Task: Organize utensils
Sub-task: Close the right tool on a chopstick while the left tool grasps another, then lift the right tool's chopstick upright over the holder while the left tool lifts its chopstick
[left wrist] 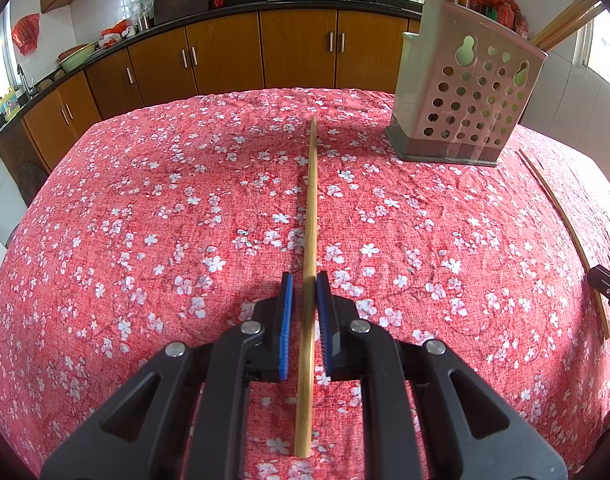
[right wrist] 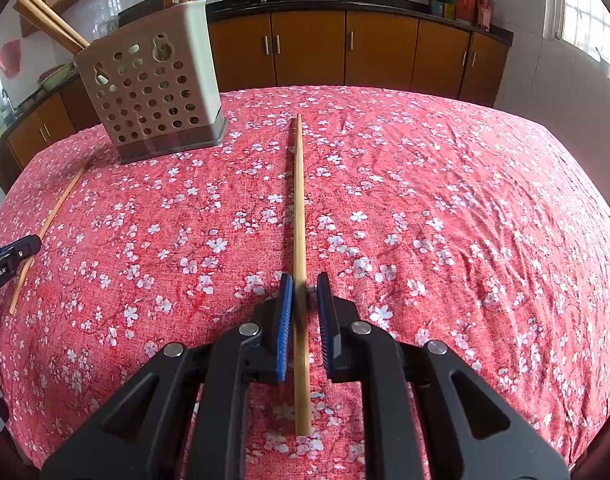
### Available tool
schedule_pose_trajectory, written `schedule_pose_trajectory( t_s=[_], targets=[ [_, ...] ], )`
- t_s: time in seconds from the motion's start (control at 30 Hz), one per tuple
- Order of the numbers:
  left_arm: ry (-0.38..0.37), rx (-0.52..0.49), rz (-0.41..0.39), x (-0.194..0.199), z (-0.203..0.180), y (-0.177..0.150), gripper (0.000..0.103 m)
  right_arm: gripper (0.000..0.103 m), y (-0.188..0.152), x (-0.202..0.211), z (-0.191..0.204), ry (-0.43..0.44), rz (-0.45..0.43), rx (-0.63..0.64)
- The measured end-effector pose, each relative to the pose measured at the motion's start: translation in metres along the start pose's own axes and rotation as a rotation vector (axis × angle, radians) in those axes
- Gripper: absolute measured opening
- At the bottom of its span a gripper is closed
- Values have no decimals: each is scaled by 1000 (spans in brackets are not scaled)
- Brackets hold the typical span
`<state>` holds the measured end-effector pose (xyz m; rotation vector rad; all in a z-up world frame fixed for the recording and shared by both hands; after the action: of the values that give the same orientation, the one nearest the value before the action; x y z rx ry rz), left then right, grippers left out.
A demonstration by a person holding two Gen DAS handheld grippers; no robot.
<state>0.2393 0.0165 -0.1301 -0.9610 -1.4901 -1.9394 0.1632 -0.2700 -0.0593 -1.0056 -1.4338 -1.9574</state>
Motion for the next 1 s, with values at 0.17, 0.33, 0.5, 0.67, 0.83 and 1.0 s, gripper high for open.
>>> schedule_pose_trajectory(
  t_s=[0.17,0.33,0.5,0.67,0.83,1.0],
  targets=[
    [0,1,0,-1,0,1,14,14,0,0,0,-4,-1,3],
    [0,0,0,-1,0,1,14,14,-1,0,0,-7,-2,8],
    [-3,3,0,-1,0,2,14,14,-1,0,3,-8,-3,11],
    [7,-7,2,5,-1,-3,14,13,-2,0,4,-14,-4,19],
    [5,-4,1,8,-1,-8,14,13,-2,0,6,-30,-8,39],
    [0,-1,0,9,0,-9,11,10,-2,0,6,-26,-7,40]
  ],
)
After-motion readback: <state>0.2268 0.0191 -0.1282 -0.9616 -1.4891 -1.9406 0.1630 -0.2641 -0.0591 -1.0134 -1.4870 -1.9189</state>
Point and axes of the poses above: each gripper's, at about its wrist camera, not at the fingertips, and x roughly against the way its jaws point, z to its left, y to its top, the point moved 3 cm from there along -x, roughly the way its jaws point, and after that the axes turned 11 degrees about -x, right-handed, at the moved point
